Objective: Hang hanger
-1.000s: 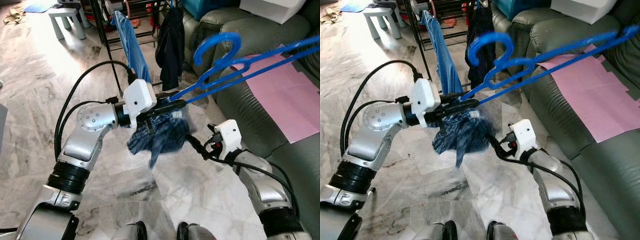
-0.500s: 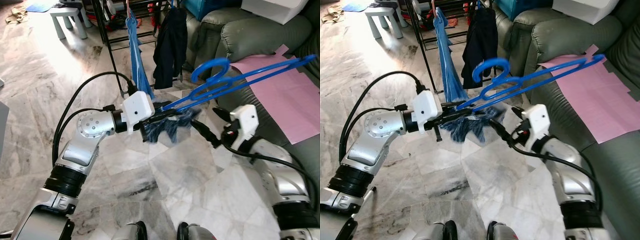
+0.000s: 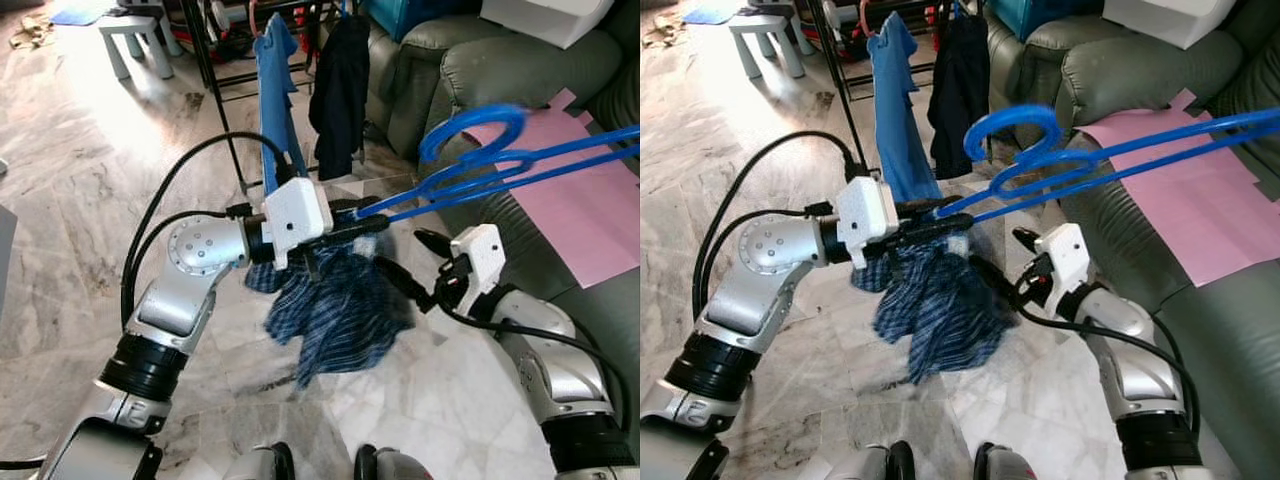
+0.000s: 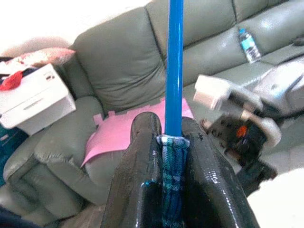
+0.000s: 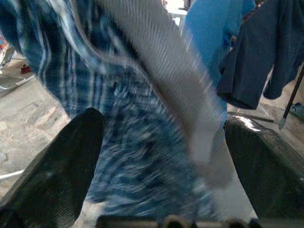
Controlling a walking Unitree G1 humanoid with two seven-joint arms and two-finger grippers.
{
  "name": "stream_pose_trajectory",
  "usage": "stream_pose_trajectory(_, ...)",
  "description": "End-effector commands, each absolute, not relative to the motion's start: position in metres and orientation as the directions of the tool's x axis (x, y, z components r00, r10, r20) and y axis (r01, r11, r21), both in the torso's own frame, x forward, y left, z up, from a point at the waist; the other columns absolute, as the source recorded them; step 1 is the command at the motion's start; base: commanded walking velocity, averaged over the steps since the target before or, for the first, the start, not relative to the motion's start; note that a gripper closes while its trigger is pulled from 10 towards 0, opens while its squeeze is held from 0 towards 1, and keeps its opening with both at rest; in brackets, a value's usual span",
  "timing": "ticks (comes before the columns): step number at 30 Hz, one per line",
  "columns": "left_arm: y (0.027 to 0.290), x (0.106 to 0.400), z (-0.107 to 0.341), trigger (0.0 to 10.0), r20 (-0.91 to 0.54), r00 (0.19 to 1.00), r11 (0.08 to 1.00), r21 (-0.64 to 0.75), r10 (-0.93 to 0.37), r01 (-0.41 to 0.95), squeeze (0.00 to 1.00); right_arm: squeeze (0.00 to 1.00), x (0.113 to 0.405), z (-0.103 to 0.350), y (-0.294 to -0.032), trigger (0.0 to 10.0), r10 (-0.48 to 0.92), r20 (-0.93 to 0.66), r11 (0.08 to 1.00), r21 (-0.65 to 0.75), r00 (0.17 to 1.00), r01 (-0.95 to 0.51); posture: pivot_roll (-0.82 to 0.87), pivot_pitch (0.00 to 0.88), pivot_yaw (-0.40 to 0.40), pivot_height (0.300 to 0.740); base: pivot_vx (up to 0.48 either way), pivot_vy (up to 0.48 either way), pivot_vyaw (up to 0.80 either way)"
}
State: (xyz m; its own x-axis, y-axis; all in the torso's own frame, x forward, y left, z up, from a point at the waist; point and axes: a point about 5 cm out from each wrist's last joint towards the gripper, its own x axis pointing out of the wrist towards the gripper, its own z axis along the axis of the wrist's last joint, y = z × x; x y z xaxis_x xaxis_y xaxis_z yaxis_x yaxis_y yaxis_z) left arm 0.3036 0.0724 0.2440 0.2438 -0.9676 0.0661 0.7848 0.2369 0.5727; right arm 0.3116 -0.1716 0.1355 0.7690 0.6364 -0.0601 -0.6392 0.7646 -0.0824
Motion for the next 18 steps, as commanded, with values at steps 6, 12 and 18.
stream_pose_trajectory(6, 0.067, 0.288, 0.265, 0.0, 0.119, 0.151, 0.192, 0.562, -0.981, 0.804, 0.00, 0.00, 0.312, 0.134, -0.176, 10.0, 0.618, -0.069, 0.777, -0.100, 0.783, -0.622, -0.01, 0.176, 0.006, 0.740, 0.000, 0.000, 0.00)
stream_pose_trajectory(12, 0.073, 0.303, 0.249, 0.0, 0.063, 0.257, 0.244, 0.581, -0.964, 0.776, 0.00, 0.00, 0.310, 0.138, -0.177, 10.0, 0.652, -0.067, 0.750, -0.091, 0.755, -0.656, -0.02, 0.173, 0.004, 0.740, 0.000, 0.000, 0.00)
stream_pose_trajectory(18, 0.075, 0.308, 0.228, 0.0, 0.026, 0.317, 0.277, 0.558, -0.948, 0.783, 0.00, 0.00, 0.299, 0.133, -0.184, 10.0, 0.669, -0.098, 0.733, -0.074, 0.737, -0.676, -0.03, 0.175, 0.004, 0.740, 0.000, 0.000, 0.00)
